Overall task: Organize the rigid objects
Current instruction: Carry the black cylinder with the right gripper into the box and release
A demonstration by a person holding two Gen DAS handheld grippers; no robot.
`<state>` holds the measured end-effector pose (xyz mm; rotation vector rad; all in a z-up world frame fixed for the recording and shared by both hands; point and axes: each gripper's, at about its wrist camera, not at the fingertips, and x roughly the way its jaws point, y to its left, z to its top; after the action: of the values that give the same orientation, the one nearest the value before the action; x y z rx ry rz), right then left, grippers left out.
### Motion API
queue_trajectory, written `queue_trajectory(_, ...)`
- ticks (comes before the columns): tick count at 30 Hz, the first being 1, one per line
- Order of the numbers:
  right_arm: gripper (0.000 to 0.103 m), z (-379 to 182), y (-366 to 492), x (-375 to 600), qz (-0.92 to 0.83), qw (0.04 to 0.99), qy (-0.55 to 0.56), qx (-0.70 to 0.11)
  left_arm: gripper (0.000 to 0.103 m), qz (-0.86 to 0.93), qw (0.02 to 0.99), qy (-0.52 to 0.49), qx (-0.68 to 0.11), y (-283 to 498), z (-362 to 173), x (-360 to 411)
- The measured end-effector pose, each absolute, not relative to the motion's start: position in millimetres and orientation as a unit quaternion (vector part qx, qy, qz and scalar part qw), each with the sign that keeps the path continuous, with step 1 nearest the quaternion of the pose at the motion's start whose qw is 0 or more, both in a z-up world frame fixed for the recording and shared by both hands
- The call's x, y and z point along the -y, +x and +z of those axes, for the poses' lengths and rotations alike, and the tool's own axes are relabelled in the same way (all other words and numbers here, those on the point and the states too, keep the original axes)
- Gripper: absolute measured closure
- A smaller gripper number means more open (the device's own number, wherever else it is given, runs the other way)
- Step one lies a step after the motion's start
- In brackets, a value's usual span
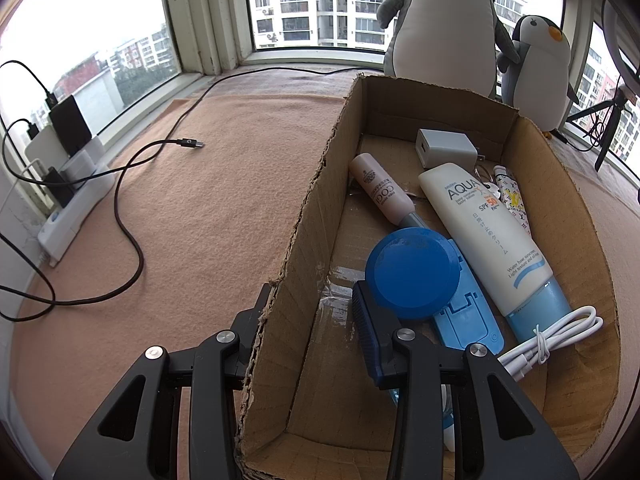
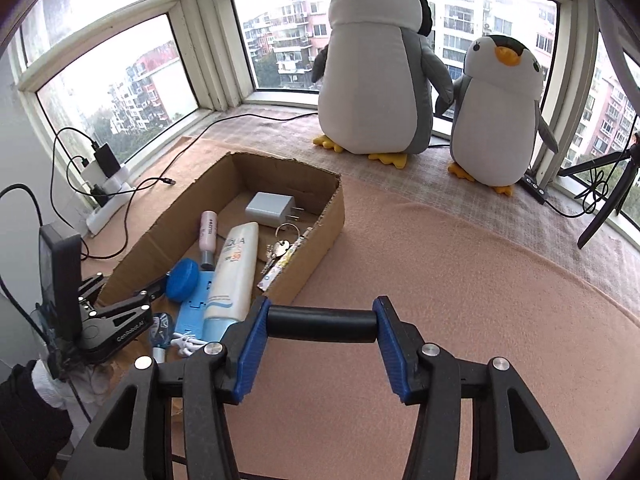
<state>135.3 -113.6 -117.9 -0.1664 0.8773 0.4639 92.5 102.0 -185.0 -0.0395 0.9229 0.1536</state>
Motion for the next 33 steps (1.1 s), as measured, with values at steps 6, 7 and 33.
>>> queue_trajectory(6, 0.055, -107.1, 105.8, 90.2, 0.268, 0.866, -0.081, -0.415, 0.065, 0.074, 0.892, -0.019, -0.445, 92.4, -185.0, -102.0)
queue_trajectory(7, 0.055, -107.2, 102.2, 86.3, 0.275, 0.864, -0.080, -0.415, 0.065, 0.074, 0.893, -0.019, -0.444, 92.5, -184.9, -102.0)
queue_trajectory(33, 0.055, -151.3, 87.7, 21.2, 0.316, 0.831, -0.140, -0.436, 0.065, 0.074, 0.893, -0.019, -0.444, 92.2, -185.2, -102.2)
